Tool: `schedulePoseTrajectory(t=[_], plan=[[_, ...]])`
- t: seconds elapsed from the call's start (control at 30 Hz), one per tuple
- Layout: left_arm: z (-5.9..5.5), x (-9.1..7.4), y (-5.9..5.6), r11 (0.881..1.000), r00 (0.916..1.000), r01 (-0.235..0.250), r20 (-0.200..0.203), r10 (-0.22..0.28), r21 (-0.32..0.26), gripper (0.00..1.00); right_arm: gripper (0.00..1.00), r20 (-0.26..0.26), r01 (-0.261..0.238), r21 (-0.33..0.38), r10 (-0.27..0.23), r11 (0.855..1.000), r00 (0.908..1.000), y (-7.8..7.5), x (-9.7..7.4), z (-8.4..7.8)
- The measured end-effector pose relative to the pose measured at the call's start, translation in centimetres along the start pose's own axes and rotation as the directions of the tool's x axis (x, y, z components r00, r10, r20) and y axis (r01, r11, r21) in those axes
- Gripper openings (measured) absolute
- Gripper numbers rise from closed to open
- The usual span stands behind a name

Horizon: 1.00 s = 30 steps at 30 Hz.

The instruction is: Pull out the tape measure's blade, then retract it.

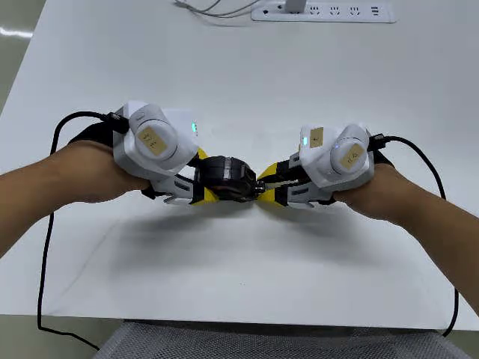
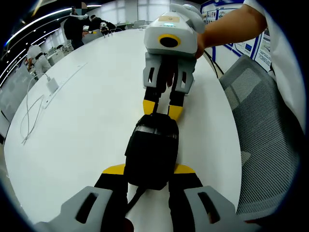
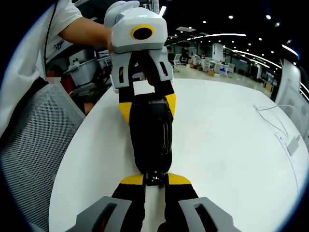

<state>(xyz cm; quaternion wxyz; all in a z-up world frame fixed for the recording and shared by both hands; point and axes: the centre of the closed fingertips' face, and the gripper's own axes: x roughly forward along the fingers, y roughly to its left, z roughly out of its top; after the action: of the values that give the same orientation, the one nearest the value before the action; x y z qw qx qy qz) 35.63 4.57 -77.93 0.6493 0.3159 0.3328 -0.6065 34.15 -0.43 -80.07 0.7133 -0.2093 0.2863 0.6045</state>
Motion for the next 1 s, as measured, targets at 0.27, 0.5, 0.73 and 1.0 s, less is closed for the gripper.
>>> schedulePoseTrajectory(t=[0.27, 0.5, 0.73, 1.0], plan=[[-0.1, 0.0, 0.0, 1.0, 0.9999, 0.009, -0.01, -0.009, 0.013, 0.27, 0.09, -0.009, 0.009, -0.026, -0.009, 1.0, 0.9999, -0.1, 0.0, 0.0], [-0.2, 0.0, 0.0, 1.0, 0.9998, 0.013, -0.016, -0.013, 0.018, 0.27, 0.09, -0.012, 0.01, -0.025, -0.01, 1.0, 0.9999, -0.1, -0.1, -0.3], [-0.3, -0.1, 0.0, 1.0, 0.9998, 0.012, -0.014, -0.011, 0.015, 0.27, 0.08, -0.021, 0.012, -0.035, -0.013, 0.999, 0.9997, -0.3, -0.5, -0.5], [-0.1, -0.1, 0.0, 1.0, 0.9998, 0.012, -0.015, -0.012, 0.008, 0.27, 0.08, -0.043, 0.025, -0.031, -0.027, 0.999, 0.9987, -0.4, -1.6, -1.6]])
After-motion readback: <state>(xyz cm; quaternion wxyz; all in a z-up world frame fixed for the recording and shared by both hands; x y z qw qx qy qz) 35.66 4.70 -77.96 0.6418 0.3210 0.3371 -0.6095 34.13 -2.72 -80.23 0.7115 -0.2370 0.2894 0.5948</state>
